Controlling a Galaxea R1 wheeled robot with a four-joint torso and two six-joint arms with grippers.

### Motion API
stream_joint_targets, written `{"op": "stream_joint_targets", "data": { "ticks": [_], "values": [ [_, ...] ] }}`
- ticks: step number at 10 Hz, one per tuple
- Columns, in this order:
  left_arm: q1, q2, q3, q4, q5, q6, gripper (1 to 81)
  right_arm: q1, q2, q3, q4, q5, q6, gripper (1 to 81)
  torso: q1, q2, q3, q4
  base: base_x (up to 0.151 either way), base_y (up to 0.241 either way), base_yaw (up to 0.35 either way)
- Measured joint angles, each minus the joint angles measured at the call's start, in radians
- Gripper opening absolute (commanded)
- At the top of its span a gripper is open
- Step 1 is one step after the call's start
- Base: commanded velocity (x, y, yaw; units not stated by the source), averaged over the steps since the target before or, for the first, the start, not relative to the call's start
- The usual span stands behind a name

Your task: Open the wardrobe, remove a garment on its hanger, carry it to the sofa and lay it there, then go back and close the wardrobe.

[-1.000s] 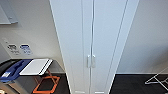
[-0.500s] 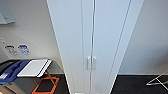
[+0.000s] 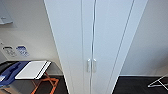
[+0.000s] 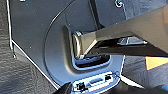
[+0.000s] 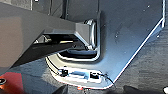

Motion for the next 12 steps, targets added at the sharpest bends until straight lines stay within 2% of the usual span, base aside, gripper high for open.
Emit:
{"op": "stream_joint_targets", "data": {
  "ticks": [12],
  "values": [
    [-0.001, 0.0, 0.0, 0.0, 0.0, 0.0, 81.1, 0.0, 0.0, 0.0, 0.0, 0.0, 0.0, 81.1, 0.0, 0.0, 0.0, 0.0, 0.085, 0.0, 0.0]
  ]
}}
